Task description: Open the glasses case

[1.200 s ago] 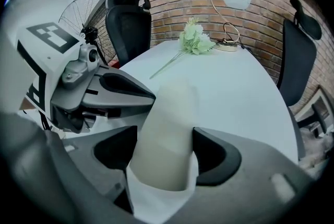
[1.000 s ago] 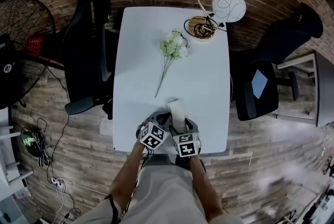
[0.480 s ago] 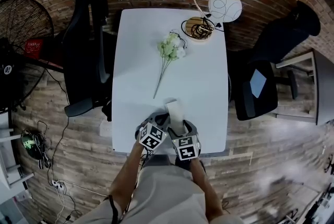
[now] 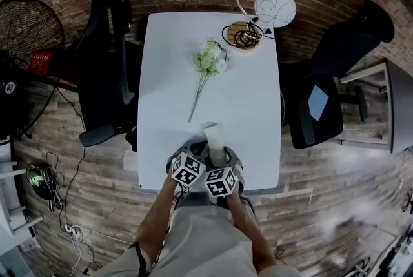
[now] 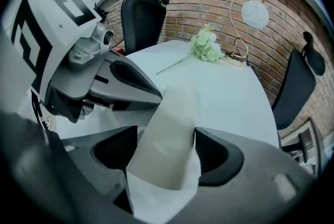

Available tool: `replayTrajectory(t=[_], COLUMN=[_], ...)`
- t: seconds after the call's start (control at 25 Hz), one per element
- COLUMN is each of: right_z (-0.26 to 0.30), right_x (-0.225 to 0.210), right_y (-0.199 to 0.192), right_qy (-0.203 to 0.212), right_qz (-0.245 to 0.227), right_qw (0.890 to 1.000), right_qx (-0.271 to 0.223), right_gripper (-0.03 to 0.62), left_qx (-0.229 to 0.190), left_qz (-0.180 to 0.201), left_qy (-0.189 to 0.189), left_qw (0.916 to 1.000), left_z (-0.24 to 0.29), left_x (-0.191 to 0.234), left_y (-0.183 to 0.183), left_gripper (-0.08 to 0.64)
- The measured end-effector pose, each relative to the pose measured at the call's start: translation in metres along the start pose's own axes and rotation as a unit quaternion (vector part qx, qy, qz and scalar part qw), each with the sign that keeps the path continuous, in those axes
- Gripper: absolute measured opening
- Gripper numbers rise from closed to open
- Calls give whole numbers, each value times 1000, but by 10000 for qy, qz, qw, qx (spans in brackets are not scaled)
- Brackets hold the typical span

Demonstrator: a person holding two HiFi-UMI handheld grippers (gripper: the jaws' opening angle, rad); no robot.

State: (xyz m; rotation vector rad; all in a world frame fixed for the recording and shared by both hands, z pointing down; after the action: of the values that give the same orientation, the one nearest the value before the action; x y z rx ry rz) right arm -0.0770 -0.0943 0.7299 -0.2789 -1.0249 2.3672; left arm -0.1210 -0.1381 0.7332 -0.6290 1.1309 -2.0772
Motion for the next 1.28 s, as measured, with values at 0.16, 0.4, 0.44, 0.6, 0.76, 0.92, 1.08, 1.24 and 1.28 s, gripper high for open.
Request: replayTrajectory(t=[0.16,0.4,0.44,0.6,0.76,0.92,1.08,1.24,1.28], right_z=[1,-4,-6,-12,-17,-21,-23,-27,-28], right_x=[0,-5,-6,-9,-12,-14,-18,-18,-19], right_y=[-1,2,3,5,9,12,13,13,13], right_qy=[-82,95,107,52,61,81,51,72,62], right_qz=[-152,409,489,610,611,742,761,825,841], right_qw=[9998,9990,9985,9977,9974,9962,9957,9955,9953], right_qx=[41,-180,-203,-279,-380,-439,-518,-469,-486], right_gripper=[339,333,330,328,318,290,280,261,256], left_qx=[-5,5,8,6,-4,1,0,-1,-4], left_qz=[8,45,46,55,34,30,26,11,9], left_qy=[21,3,-1,-13,-7,-9,-7,-8,-9], left_qw=[10000,10000,10000,10000,10000,10000,10000,10000,10000], left_z=[1,1,0,0,0,0,1,0,0], left_x=[1,1,1,1,1,1,1,1,1], left_y=[0,-1,-1,-1,0,-1,-1,-1,-1], left_gripper=[5,5,5,5,5,5,5,5,5])
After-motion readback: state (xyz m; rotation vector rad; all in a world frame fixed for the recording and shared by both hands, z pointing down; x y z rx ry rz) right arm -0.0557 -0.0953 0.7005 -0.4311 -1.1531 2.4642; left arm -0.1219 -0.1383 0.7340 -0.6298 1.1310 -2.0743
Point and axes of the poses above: the fingertips, and each gripper's own axes: z forward along the fingers, x to its left, y out of its top, the point moved 3 cm from there along -z, backward along the fingers, and after that the axes turned 15 degrees about -x, right-handed, at the moved point
